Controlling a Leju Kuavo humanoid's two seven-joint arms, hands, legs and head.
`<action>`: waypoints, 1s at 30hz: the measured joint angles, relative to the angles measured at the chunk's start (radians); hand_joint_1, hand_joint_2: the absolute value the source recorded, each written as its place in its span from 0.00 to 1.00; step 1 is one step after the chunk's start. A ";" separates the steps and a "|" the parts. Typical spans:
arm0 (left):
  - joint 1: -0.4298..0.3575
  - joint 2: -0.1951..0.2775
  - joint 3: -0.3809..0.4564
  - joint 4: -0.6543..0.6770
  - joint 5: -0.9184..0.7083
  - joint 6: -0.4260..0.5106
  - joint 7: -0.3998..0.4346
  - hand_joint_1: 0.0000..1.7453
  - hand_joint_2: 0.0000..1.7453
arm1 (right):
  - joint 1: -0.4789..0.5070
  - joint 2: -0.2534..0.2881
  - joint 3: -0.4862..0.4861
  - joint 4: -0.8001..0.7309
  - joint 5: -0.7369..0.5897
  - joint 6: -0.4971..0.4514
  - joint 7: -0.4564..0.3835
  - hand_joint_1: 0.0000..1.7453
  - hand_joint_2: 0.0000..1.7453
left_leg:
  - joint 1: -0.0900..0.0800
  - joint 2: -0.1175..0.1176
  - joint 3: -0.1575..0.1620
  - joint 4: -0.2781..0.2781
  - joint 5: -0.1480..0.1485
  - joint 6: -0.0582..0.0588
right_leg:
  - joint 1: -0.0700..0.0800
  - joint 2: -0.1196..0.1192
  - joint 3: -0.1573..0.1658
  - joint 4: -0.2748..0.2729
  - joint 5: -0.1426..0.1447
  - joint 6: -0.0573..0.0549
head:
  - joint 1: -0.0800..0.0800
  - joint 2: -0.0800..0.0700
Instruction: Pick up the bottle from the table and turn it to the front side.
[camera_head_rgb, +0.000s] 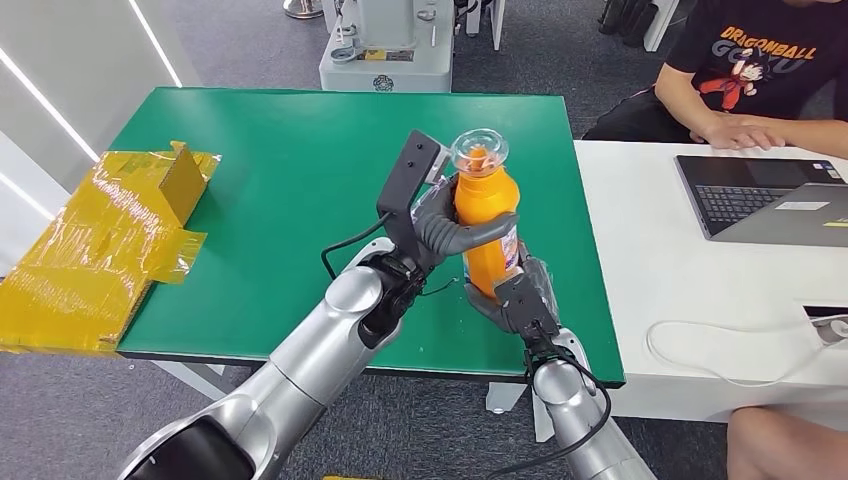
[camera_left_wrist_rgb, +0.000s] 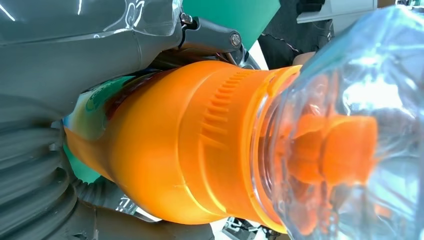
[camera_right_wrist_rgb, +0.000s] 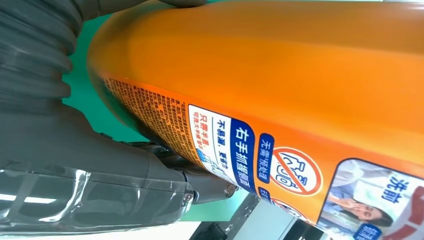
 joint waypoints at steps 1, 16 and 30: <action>0.000 0.000 0.000 0.001 0.002 0.001 -0.004 1.00 1.00 | 0.000 0.000 0.000 0.001 -0.001 0.000 0.000 1.00 1.00 | 0.000 0.000 0.000 0.000 0.000 0.000 | 0.000 0.000 0.000 0.000 0.000 0.000 | 0.000 0.000; 0.000 0.008 0.025 0.004 0.028 0.016 -0.041 1.00 1.00 | -0.041 0.003 0.000 0.046 -0.030 -0.029 -0.014 0.00 1.00 | 0.000 0.000 0.000 0.000 0.000 0.000 | 0.000 0.000 0.000 0.000 0.000 0.000 | 0.000 0.000; 0.000 0.015 0.053 0.014 0.043 0.020 -0.065 1.00 1.00 | -0.056 0.007 0.000 0.083 -0.042 -0.051 -0.038 0.00 1.00 | 0.000 0.000 0.000 0.000 0.000 0.000 | 0.000 0.000 0.000 0.000 0.000 0.000 | 0.000 0.000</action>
